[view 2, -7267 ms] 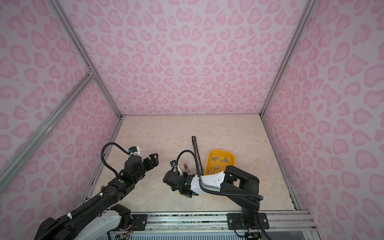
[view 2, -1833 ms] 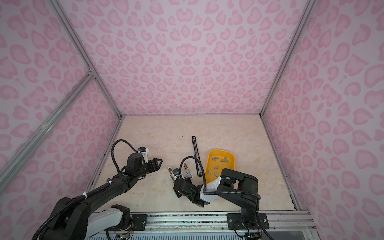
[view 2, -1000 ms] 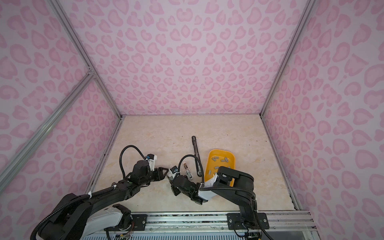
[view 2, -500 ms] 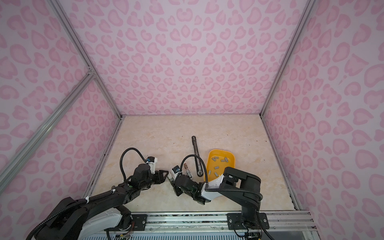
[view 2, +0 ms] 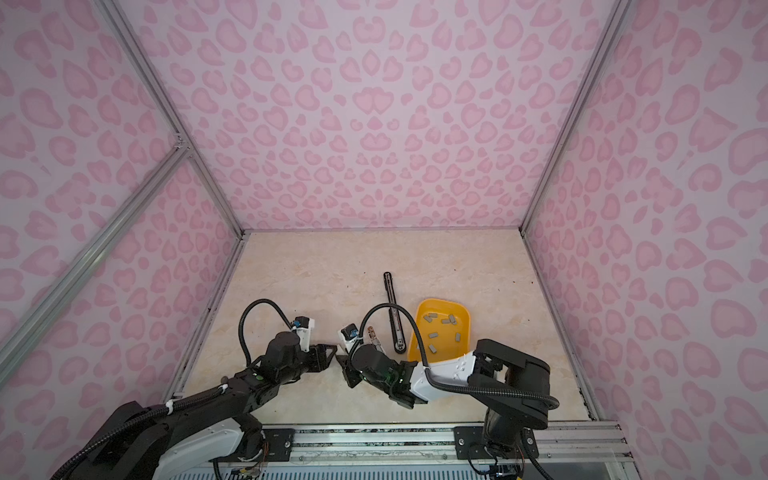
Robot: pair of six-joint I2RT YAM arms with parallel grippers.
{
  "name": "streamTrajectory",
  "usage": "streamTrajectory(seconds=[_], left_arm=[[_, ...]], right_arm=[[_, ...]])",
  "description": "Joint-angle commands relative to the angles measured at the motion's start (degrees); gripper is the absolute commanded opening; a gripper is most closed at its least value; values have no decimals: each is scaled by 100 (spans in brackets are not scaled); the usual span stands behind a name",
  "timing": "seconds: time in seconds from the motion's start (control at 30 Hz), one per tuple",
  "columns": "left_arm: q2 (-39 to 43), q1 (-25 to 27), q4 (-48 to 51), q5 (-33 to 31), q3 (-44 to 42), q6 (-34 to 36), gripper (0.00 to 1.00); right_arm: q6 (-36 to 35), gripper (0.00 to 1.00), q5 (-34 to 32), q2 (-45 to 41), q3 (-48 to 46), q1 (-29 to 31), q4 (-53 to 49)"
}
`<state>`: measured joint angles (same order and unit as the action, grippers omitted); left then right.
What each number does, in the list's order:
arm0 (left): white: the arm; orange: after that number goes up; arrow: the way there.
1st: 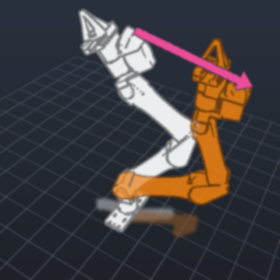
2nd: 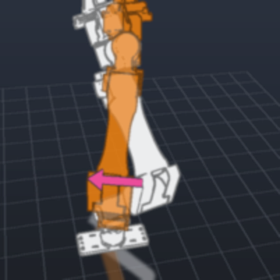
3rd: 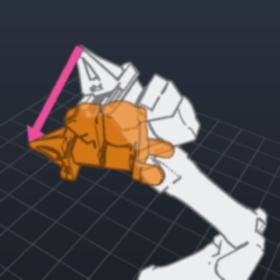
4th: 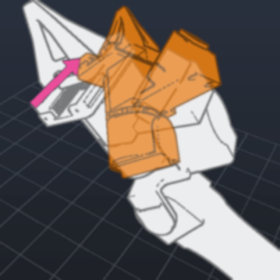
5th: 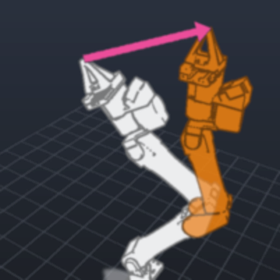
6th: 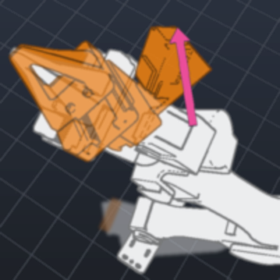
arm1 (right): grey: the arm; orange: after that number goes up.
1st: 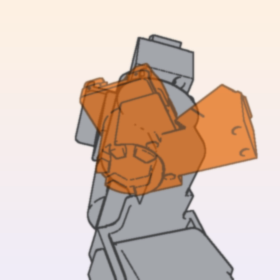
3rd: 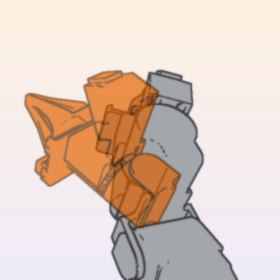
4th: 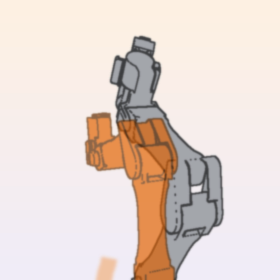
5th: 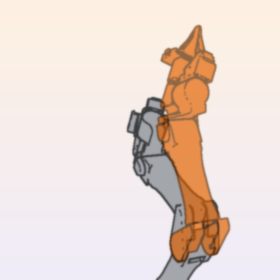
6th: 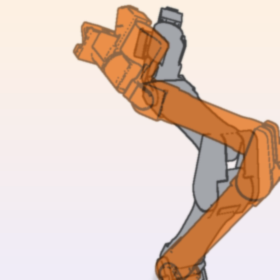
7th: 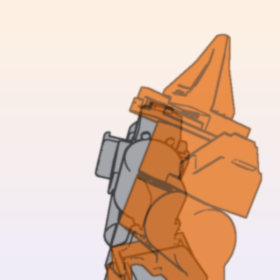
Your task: Load the staples into the stapler
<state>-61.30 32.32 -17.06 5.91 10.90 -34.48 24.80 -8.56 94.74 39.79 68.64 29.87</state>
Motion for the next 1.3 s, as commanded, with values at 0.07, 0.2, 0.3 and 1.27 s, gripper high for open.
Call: streamTrajectory(seconds=[0.07, 0.2, 0.3, 1.27], left_arm=[[13, 37, -41, -64, -23, 22, 57], [81, 59, -17, -125, -65, 11, 56], [130, 73, 3, -152, -72, 11, 56], [106, 161, 1, -178, -80, 2, 54]], right_arm=[[40, 28, -155, 301, 254, -57, -386], [148, 27, -90, 486, 302, -121, -404], [199, 26, -53, 563, 286, -121, -368], [402, 24, -147, 870, 188, -121, -316]])
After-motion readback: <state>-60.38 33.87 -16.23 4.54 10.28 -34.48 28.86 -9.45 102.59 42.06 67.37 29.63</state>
